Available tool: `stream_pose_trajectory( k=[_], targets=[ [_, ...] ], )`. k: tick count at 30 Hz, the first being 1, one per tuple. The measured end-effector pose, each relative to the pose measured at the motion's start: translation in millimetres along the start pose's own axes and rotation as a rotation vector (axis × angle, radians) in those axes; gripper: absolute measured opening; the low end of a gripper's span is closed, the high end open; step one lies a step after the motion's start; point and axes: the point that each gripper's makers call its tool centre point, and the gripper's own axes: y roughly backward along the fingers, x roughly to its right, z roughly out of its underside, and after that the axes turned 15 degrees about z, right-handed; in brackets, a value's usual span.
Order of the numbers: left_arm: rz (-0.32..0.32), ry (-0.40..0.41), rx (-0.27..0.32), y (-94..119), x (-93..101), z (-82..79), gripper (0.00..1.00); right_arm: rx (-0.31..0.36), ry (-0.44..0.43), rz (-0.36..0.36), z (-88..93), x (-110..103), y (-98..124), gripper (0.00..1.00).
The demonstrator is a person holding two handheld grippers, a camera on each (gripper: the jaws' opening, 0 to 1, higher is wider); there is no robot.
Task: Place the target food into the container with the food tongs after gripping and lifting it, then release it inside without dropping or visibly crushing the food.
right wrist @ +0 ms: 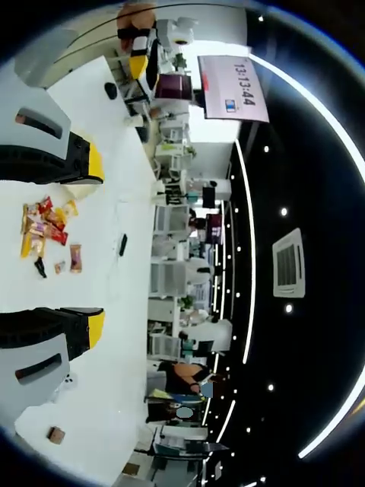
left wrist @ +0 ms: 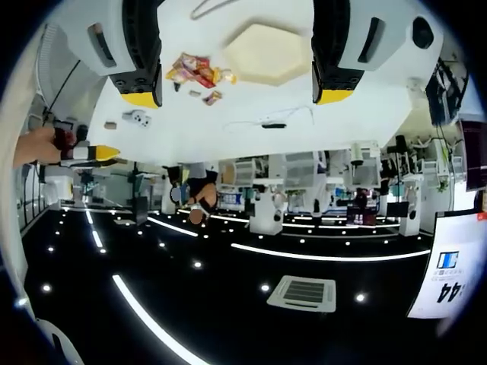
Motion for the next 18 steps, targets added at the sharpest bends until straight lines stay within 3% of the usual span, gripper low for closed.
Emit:
stream_pose_trajectory(
  k=[18],
  targets=[
    [-0.014, 0.014, -0.006, 6.1, 3.2, 4.2, 0.81, -0.02, 0.007, -0.03, 8.6, -10.8, -0.3, 0.65]
  ],
)
